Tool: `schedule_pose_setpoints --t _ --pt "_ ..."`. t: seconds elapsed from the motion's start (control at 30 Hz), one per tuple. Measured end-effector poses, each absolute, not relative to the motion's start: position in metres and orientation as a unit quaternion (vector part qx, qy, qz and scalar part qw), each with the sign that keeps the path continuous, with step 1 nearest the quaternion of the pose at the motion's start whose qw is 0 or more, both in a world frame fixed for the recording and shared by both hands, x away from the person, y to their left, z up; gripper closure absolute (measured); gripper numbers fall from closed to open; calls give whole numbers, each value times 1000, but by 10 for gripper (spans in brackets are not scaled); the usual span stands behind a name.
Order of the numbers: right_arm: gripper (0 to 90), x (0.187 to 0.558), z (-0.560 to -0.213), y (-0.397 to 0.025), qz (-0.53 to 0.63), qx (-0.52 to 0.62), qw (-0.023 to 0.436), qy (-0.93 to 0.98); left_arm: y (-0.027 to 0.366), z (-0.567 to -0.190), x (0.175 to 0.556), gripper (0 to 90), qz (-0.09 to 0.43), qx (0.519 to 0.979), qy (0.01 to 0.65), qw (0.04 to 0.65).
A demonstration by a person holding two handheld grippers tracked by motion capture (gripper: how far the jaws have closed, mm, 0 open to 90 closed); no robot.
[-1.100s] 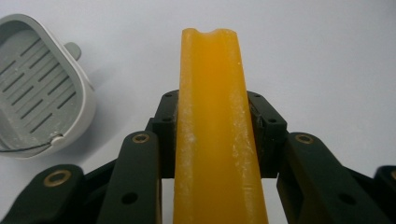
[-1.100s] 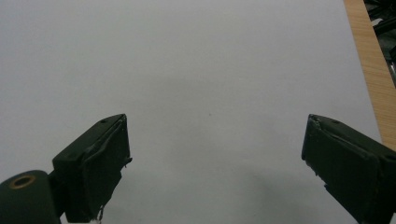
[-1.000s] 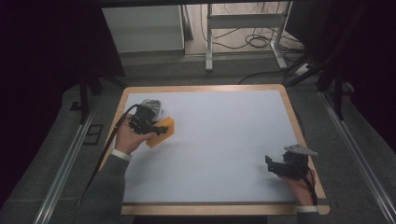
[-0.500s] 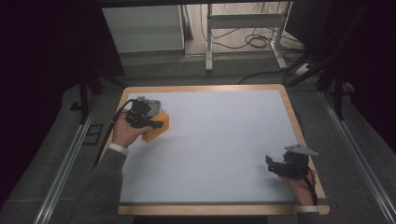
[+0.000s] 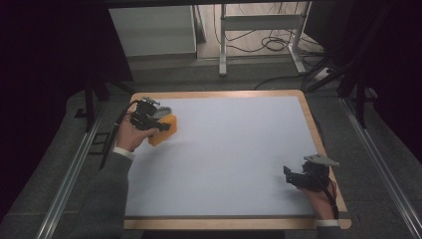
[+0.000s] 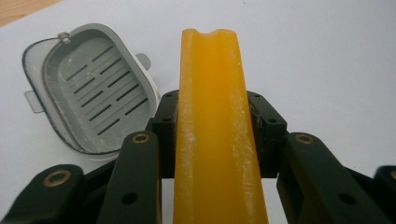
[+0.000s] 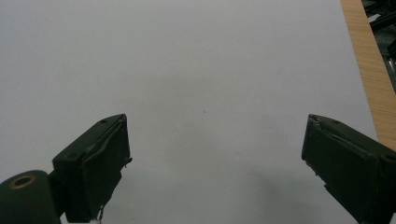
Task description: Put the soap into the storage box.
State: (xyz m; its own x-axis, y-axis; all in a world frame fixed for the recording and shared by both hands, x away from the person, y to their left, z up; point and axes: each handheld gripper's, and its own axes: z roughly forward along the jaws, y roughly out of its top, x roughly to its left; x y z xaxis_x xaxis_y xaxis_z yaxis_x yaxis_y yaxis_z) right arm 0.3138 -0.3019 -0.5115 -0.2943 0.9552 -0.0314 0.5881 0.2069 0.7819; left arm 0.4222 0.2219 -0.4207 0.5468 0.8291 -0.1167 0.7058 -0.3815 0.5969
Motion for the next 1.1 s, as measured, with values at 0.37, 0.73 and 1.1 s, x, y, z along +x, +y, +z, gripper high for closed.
schedule_pose_setpoints --t 0.37,0.73,1.1 --pt "78 314 -513 -302 340 531 267 729 234 -420 437 614 102 813 489 300" --pt "78 314 -513 -302 340 531 267 729 243 -421 446 614 103 805 500 304" --pt "78 314 -512 -302 341 530 268 729 258 -422 457 614 115 780 529 315"
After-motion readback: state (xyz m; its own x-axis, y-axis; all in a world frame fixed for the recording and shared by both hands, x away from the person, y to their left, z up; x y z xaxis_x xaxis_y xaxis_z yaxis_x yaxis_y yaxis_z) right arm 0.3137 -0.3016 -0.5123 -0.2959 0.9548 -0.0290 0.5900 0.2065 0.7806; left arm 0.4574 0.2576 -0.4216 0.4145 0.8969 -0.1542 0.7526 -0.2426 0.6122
